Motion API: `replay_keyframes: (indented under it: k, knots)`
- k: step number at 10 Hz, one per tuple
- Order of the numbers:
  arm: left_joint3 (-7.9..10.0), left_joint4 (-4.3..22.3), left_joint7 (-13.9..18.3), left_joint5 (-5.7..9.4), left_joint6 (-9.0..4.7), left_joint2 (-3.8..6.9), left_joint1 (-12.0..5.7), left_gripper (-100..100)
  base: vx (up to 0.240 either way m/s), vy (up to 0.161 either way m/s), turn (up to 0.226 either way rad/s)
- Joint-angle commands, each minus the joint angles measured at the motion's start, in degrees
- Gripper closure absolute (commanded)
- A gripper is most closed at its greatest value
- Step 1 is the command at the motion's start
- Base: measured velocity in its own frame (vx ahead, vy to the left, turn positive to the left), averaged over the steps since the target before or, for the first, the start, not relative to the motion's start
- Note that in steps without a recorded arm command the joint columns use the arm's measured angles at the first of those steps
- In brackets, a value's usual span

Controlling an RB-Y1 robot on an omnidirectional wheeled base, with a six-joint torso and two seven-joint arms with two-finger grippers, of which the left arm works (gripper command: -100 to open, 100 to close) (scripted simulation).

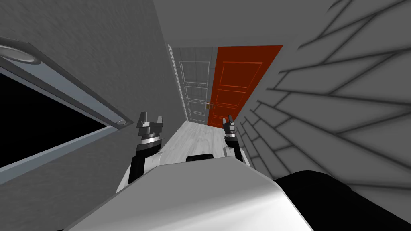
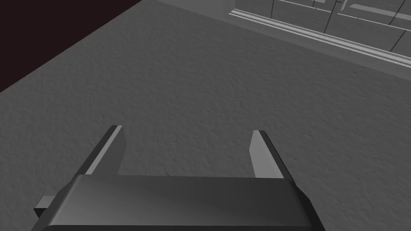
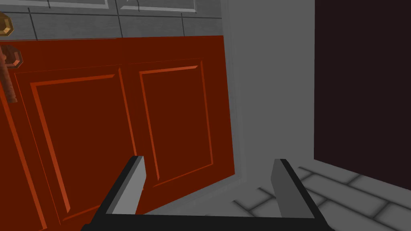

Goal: Pull the door open

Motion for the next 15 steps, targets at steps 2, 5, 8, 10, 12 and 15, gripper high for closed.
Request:
replay_keyframes:
  k: [2,5,8,10,12,15]
  knots:
    - [-0.08,3.0,0.2,0.11,0.17,1.10,-1.37,-100,0.147,-0.050,-0.085]
    - [-0.17,6.6,0.5,0.24,0.39,2.32,-3.06,-100,0.180,-0.056,-0.074]
    - [-0.26,10.4,0.7,0.38,0.61,3.50,-4.81,-100,0.125,-0.047,-0.068]
    - [-0.35,13.7,0.9,0.50,0.80,4.47,-6.33,-100,0.125,-0.070,-0.107]
    - [-0.41,15.9,1.1,0.58,0.94,5.14,-7.39,-100,0.154,-0.059,-0.067]
    - [-0.50,19.6,1.3,0.71,1.15,6.17,-9.07,-100,0.101,-0.034,-0.069]
